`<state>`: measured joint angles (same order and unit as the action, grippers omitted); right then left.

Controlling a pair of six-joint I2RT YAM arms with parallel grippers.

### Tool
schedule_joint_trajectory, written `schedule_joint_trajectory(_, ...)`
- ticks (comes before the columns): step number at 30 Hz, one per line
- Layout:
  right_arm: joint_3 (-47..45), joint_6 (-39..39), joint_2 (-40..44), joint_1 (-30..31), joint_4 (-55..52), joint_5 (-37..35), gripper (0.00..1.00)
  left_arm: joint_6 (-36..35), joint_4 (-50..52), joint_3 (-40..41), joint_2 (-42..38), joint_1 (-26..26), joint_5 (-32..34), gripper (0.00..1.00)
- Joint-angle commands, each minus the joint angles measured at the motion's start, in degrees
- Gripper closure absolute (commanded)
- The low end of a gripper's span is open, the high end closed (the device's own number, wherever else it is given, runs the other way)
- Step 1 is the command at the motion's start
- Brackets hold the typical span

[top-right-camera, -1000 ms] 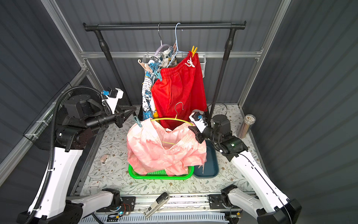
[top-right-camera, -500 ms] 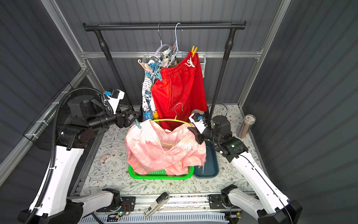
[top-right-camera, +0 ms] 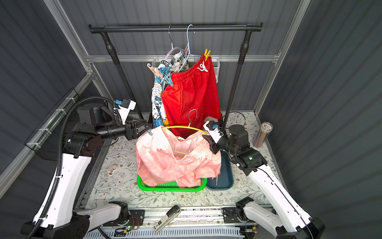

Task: Remove the clothespins securing shorts to the hanger
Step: Remove the clothespin from the hanger.

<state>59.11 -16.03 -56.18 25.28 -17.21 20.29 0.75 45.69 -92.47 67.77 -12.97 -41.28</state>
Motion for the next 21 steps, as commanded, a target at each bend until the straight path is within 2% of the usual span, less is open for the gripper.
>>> schedule_joint_trajectory(1, -0.29, 1.35, 1.07, 0.37, 4.43, -0.41, 1.00, 2.75, -1.88, 1.56, -1.02, 0.48, -4.26, 0.47)
schedule_joint_trajectory(7, -0.57, 1.35, 1.86, 0.34, 4.99, -0.39, 1.00, 4.05, -2.57, 2.97, -0.79, 0.75, -4.35, 0.50)
schedule_joint_trajectory(17, -1.28, 1.71, 2.75, 0.38, 5.72, -2.50, 1.00, 5.34, -3.35, 3.23, 0.18, 1.02, -5.42, 0.75)
schedule_joint_trajectory(21, -1.28, 1.88, 2.58, 0.31, 5.96, -2.41, 1.00, 6.29, -5.19, 4.15, 0.05, 1.06, -6.75, 0.78)
